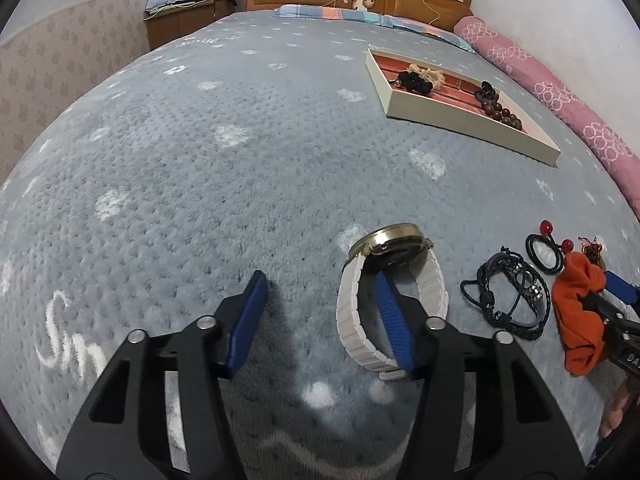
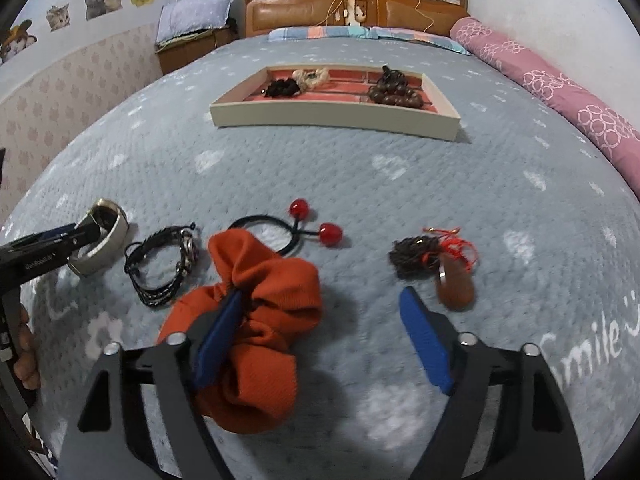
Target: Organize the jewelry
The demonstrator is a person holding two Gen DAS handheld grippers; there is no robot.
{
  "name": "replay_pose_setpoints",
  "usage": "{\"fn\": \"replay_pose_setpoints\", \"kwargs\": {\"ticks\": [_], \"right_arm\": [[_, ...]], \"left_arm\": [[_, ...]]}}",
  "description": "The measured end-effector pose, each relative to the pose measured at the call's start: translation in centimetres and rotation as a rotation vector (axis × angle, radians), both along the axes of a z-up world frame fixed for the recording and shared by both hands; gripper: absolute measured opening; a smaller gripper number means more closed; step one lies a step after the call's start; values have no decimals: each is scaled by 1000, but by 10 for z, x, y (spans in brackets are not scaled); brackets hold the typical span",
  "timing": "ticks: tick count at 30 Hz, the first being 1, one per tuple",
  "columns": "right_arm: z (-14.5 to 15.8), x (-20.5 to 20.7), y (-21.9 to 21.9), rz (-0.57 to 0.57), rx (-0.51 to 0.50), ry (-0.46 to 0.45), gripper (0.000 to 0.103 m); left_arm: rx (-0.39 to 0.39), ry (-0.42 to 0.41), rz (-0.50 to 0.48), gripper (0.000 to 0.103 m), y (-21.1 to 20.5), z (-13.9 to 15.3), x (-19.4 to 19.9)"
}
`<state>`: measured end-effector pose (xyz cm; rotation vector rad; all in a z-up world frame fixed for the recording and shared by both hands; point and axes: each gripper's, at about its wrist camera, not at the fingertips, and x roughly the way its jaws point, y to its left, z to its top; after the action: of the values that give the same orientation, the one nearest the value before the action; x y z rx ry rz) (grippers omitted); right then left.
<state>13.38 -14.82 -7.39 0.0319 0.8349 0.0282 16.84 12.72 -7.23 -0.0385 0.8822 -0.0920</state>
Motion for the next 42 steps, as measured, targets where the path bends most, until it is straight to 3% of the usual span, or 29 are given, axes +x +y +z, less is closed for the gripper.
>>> {"fn": "replay_pose_setpoints", "kwargs": {"ticks": [2, 9, 14, 21, 31, 42], "right_arm": [[-1, 1, 1, 0, 0, 4, 68], [-2, 3, -1, 41, 62, 8, 36], [0, 3, -2, 71, 97, 1, 25], [9, 5, -18, 82, 158, -28, 16], [36, 19, -44, 107, 181, -105, 14], [63, 57, -76, 76, 161, -174, 14]], "left_arm": [[0, 1, -2, 43, 0, 0, -2], [-14, 7, -6, 19, 2, 0, -4], [-21, 6, -20, 4, -1, 0, -5], [17, -12, -23, 3, -9, 4, -8], [-4, -51, -10, 3, -18, 23, -6], [-17, -156, -53, 3, -48, 78, 33]]}}
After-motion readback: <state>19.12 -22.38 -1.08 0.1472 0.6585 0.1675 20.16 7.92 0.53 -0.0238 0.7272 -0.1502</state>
